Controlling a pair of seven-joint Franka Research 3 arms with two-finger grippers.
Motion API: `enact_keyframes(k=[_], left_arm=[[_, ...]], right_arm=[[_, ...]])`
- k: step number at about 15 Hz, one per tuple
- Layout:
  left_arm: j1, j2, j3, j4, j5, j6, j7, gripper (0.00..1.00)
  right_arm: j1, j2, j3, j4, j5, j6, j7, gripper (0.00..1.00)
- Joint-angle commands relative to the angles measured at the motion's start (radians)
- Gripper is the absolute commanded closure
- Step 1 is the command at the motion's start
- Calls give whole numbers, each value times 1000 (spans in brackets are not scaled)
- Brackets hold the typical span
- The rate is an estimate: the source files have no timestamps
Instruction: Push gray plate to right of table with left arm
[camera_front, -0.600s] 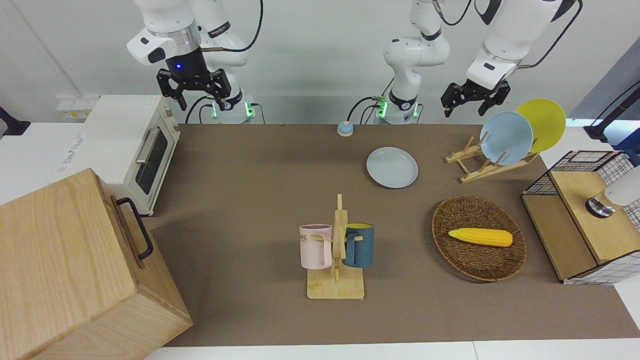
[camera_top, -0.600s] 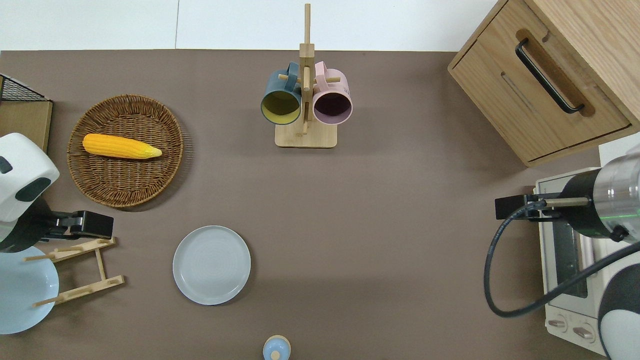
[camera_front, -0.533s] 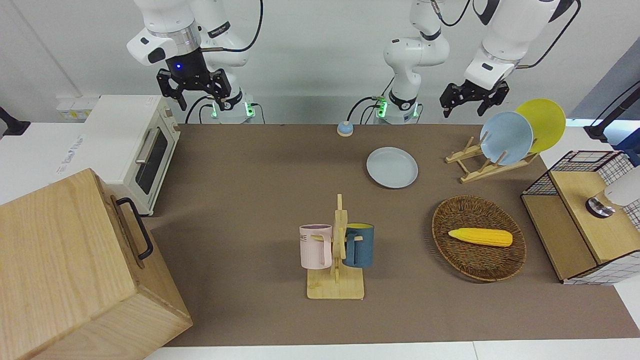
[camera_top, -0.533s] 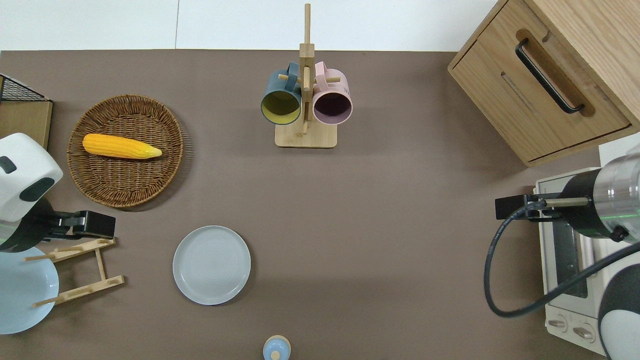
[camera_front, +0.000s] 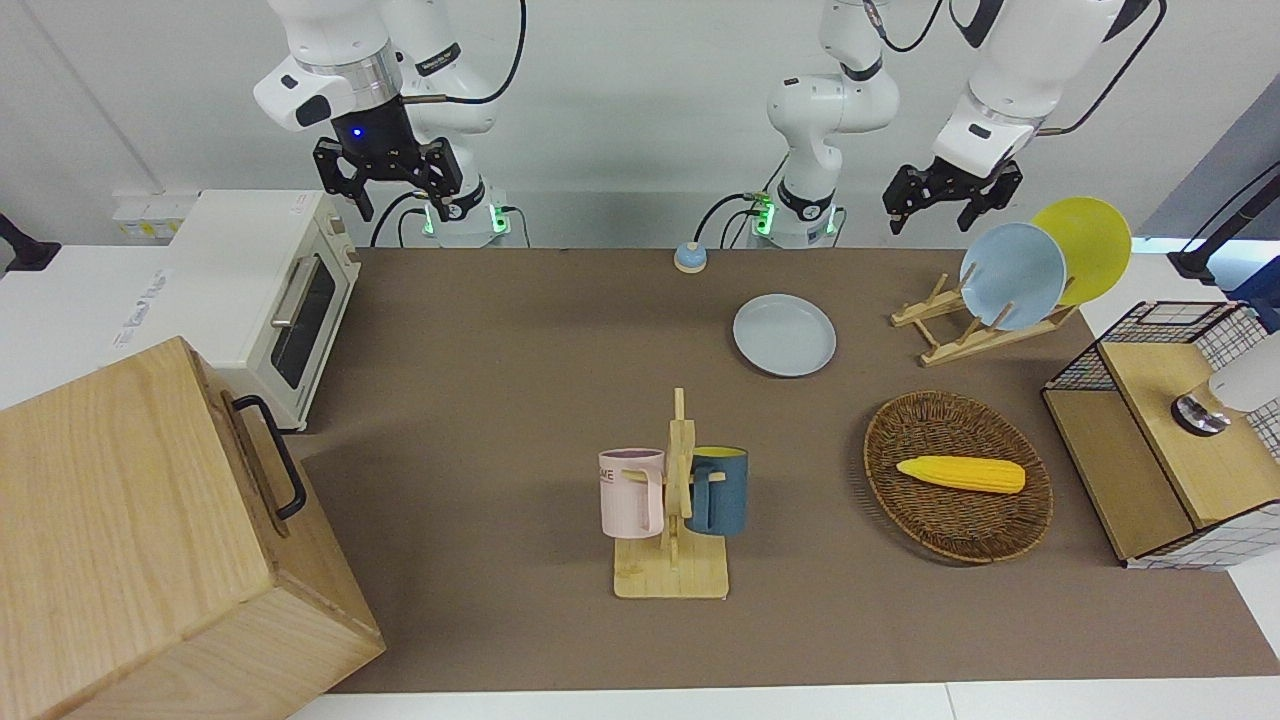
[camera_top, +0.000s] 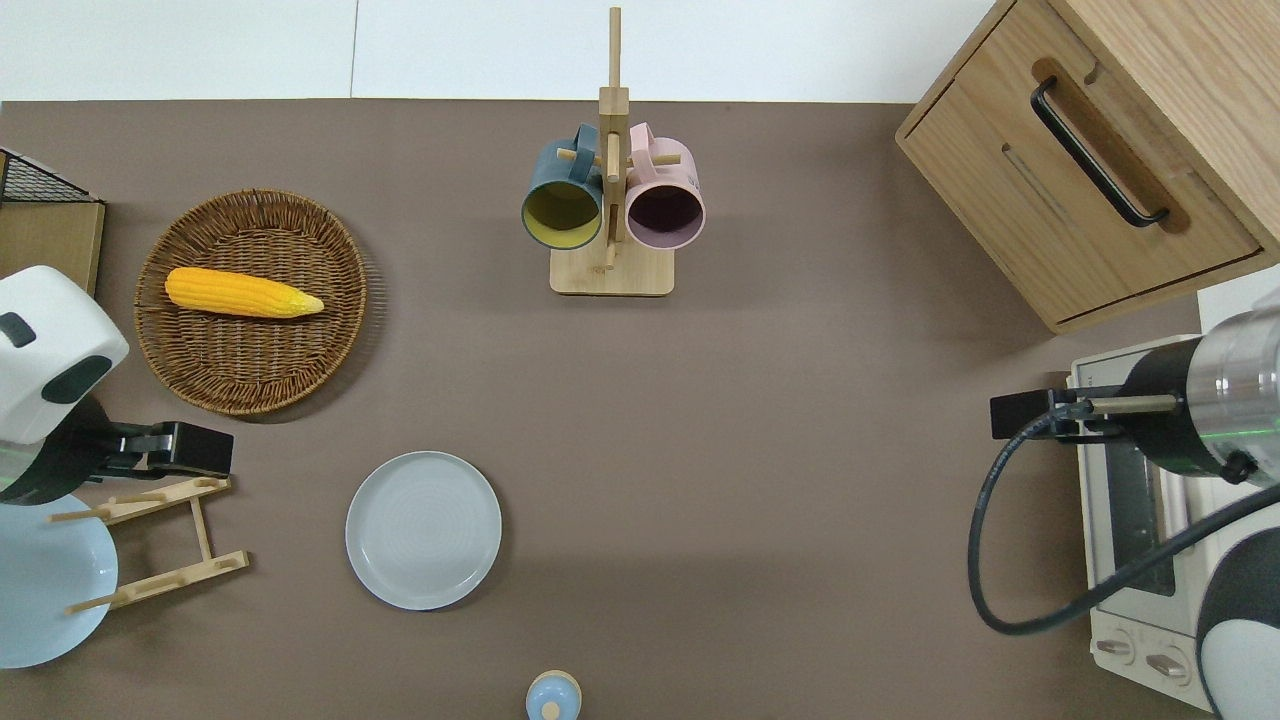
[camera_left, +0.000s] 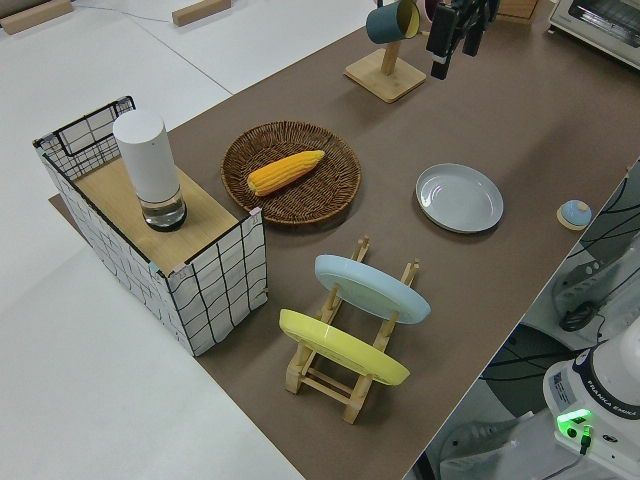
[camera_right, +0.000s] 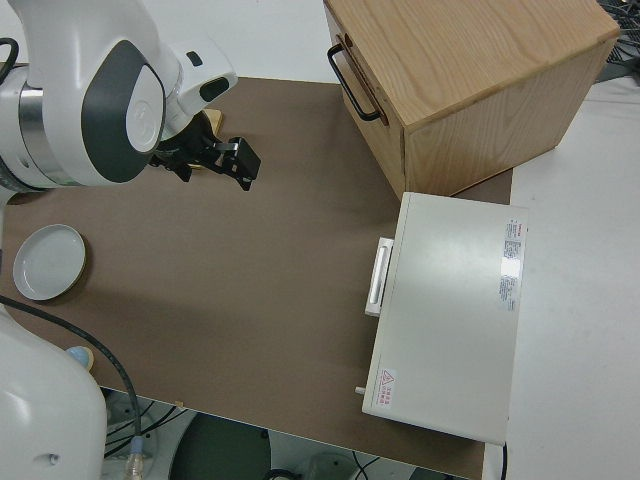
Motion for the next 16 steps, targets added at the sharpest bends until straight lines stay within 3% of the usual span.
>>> enact_keyframes(k=[1, 4, 8, 16], left_arm=[[-27, 1, 16, 11, 15, -4, 11, 9], [-28, 1, 49, -76, 12, 54, 25, 9], [-31, -7, 49, -222, 12, 132, 45, 9], [-56, -119, 49, -595, 5, 405, 42, 9]], right_arm=[[-30, -27, 17, -27, 22, -1, 11, 5], [-30, -27, 17, -27, 22, -1, 11, 5], [-30, -27, 17, -27, 22, -1, 11, 5], [-30, -27, 17, -27, 22, -1, 11, 7]])
